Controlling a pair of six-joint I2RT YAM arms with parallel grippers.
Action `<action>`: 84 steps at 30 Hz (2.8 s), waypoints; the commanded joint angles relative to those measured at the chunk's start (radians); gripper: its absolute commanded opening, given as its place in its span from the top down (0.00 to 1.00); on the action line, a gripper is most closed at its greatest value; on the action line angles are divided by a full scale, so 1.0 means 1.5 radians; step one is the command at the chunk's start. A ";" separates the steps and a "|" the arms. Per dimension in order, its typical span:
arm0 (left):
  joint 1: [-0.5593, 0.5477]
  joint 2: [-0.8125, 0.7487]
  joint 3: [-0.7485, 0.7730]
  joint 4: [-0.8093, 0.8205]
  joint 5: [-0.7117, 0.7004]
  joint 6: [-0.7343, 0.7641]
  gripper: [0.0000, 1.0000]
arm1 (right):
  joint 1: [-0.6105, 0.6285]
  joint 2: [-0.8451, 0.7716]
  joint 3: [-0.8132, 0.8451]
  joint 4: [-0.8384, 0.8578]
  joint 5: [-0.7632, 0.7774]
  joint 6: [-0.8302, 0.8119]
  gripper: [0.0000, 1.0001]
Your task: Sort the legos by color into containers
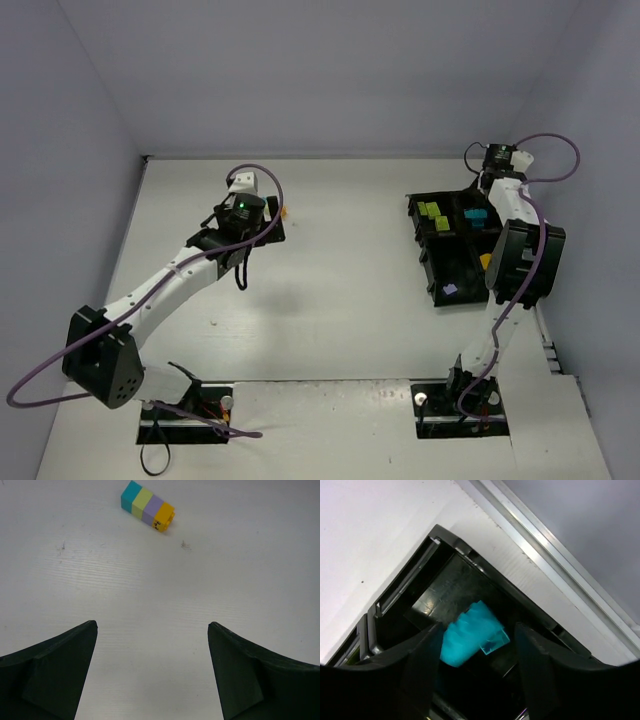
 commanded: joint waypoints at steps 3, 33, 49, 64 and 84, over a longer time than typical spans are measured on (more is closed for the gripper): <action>0.005 0.055 0.084 -0.037 -0.030 -0.057 0.15 | 0.006 -0.036 0.038 0.017 -0.018 -0.022 0.35; 0.089 0.609 0.629 -0.220 -0.124 -0.297 0.15 | 0.122 -0.465 -0.324 0.035 -0.333 -0.004 0.31; 0.080 0.569 0.545 -0.107 -0.178 -0.187 0.78 | 0.130 -0.501 -0.355 0.035 -0.383 -0.028 0.31; 0.033 0.145 0.044 0.477 0.258 0.424 1.00 | 0.198 -0.422 -0.241 0.034 -0.605 -0.041 0.32; 0.004 -0.054 -0.078 0.460 0.619 0.576 1.00 | 0.384 -0.271 -0.051 0.035 -0.753 -0.060 0.30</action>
